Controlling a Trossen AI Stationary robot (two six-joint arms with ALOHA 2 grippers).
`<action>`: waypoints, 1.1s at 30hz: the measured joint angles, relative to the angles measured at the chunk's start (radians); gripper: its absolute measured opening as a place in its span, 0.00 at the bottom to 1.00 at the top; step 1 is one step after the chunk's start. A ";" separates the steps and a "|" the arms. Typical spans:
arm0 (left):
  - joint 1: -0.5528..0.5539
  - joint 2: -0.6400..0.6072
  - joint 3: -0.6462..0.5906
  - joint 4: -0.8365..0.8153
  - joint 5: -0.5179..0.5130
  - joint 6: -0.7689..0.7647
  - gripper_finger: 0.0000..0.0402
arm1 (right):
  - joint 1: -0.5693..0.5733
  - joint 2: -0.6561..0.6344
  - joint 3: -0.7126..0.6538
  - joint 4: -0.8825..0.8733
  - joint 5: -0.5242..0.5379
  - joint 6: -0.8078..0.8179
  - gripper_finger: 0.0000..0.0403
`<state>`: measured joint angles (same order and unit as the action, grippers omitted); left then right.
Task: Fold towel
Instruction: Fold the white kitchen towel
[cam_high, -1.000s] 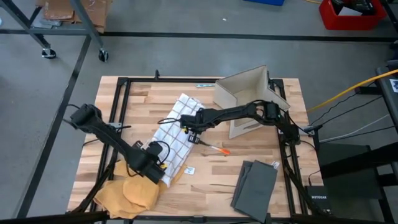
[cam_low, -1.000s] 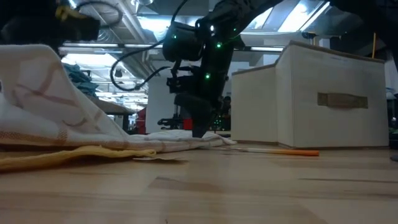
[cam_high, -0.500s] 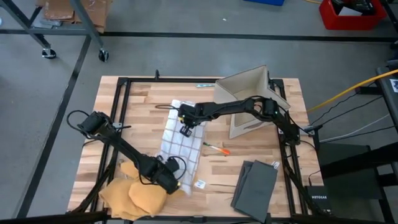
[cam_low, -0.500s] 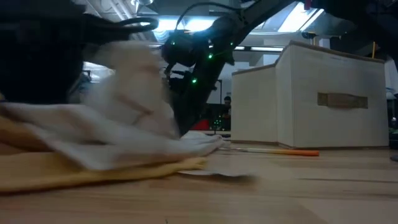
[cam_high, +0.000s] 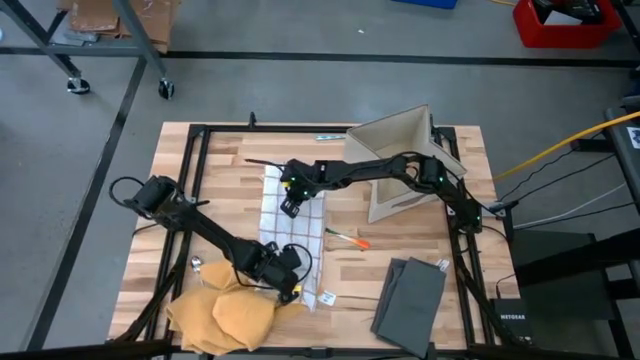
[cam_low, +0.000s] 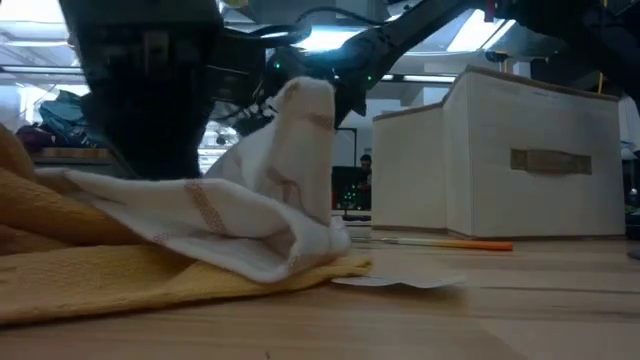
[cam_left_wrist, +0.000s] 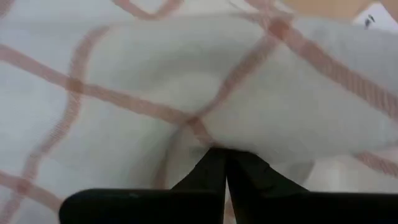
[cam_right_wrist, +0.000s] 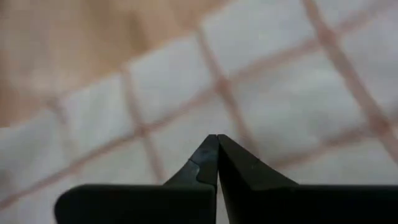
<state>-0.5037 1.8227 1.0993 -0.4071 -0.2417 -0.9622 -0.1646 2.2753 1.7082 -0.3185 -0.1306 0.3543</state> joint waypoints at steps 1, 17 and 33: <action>0.004 -0.009 0.002 -0.009 0.003 0.007 0.01 | 0.000 0.000 0.016 -0.002 -0.027 -0.023 0.03; -0.007 -0.266 0.027 -0.228 0.010 0.154 0.01 | 0.013 -0.009 0.573 -0.705 -0.059 -0.318 0.04; -0.018 -0.308 -0.007 -0.424 -0.058 0.105 0.01 | 0.174 -0.002 0.514 -1.081 0.252 -0.381 0.04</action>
<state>-0.5220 1.5146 1.0920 -0.8310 -0.2993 -0.8570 0.0098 2.2734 2.2219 -1.3998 0.1215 -0.0265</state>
